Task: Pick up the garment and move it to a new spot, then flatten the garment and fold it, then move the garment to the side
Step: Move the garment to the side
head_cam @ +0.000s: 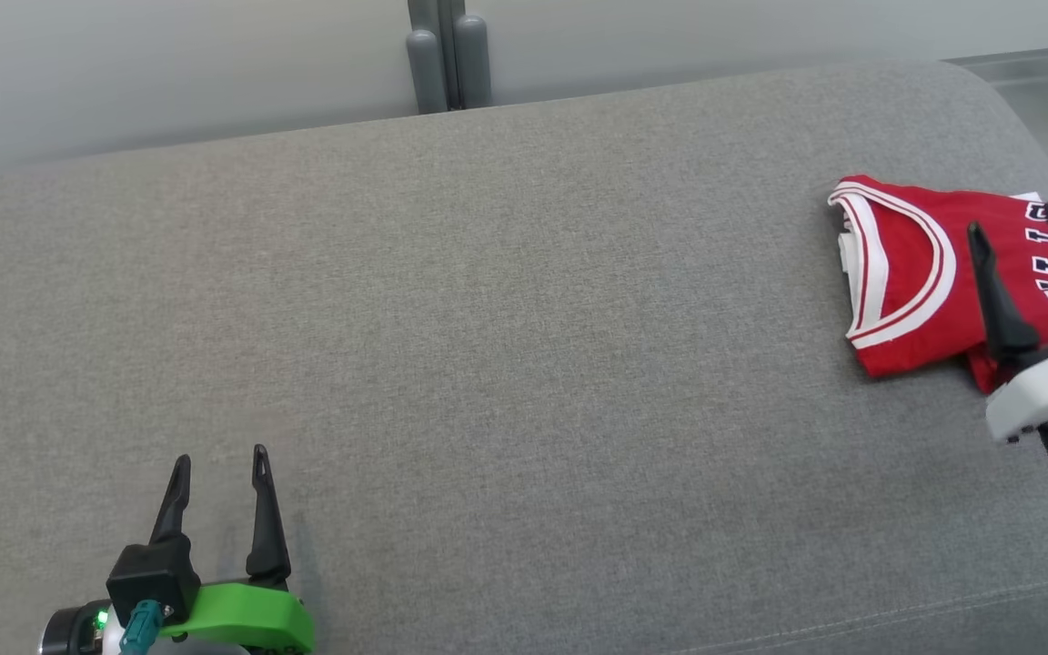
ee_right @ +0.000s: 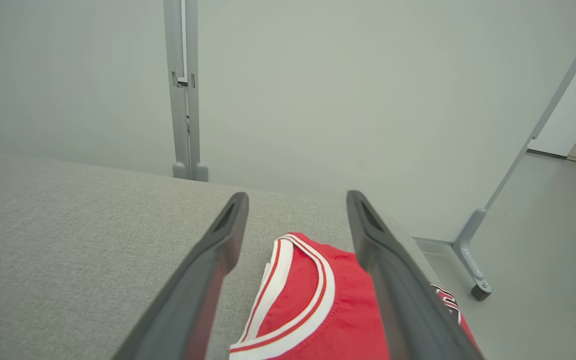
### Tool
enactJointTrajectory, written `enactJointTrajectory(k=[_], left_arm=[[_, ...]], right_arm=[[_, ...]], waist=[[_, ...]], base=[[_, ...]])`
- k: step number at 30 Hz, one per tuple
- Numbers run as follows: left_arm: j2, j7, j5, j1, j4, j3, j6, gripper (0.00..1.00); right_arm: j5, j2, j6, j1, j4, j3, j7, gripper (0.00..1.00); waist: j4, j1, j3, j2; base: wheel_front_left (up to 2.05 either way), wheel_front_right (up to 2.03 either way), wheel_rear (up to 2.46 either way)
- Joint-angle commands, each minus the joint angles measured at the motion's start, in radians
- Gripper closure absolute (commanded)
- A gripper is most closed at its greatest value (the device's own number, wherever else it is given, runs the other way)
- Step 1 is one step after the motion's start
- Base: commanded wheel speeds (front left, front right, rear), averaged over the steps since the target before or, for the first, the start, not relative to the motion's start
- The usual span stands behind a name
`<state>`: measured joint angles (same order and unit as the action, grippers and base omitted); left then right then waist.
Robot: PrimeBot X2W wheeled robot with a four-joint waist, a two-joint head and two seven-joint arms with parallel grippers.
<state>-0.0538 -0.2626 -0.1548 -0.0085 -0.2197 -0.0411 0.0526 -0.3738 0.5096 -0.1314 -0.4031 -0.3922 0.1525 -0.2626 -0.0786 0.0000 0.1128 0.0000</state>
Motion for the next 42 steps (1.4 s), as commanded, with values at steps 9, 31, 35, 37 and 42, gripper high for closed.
enactJointTrajectory(k=[9, 31, 35, 37, 42], left_arm=[[-0.005, -0.003, 0.035, 0.014, -0.014, 0.021, 0.027, 0.0], [0.002, -0.003, 0.005, 0.025, -0.05, 0.006, -0.034, 0.0], [0.002, -0.003, -0.002, 0.03, -0.044, 0.014, -0.042, 0.0], [0.002, -0.003, -0.003, 0.031, -0.042, 0.016, -0.043, 0.0], [0.002, -0.003, -0.007, 0.033, -0.044, 0.019, -0.053, 0.0]], right_arm=[[0.206, -0.183, 0.002, 0.287, 0.178, -0.127, -0.002, 0.0], [0.427, -0.436, 0.002, 0.462, 0.239, -0.35, -0.002, 0.0], [0.451, -0.436, 0.002, 0.462, 0.228, -0.353, -0.002, 0.0], [0.459, -0.439, 0.002, 0.459, 0.222, -0.359, -0.002, 0.0], [0.481, -0.445, 0.002, 0.446, 0.203, -0.384, -0.002, 0.0]], waist=[[0.067, 0.0, -0.057, 0.0], [0.077, 0.0, -0.095, 0.0], [0.079, 0.0, -0.1, 0.0], [0.078, 0.0, -0.099, 0.0], [0.073, 0.0, -0.099, 0.0]], base=[[0.0, 0.0, 0.0], [0.0, 0.0, 0.0], [0.0, 0.0, 0.0], [0.0, 0.0, 0.0], [0.0, 0.0, 0.0]])
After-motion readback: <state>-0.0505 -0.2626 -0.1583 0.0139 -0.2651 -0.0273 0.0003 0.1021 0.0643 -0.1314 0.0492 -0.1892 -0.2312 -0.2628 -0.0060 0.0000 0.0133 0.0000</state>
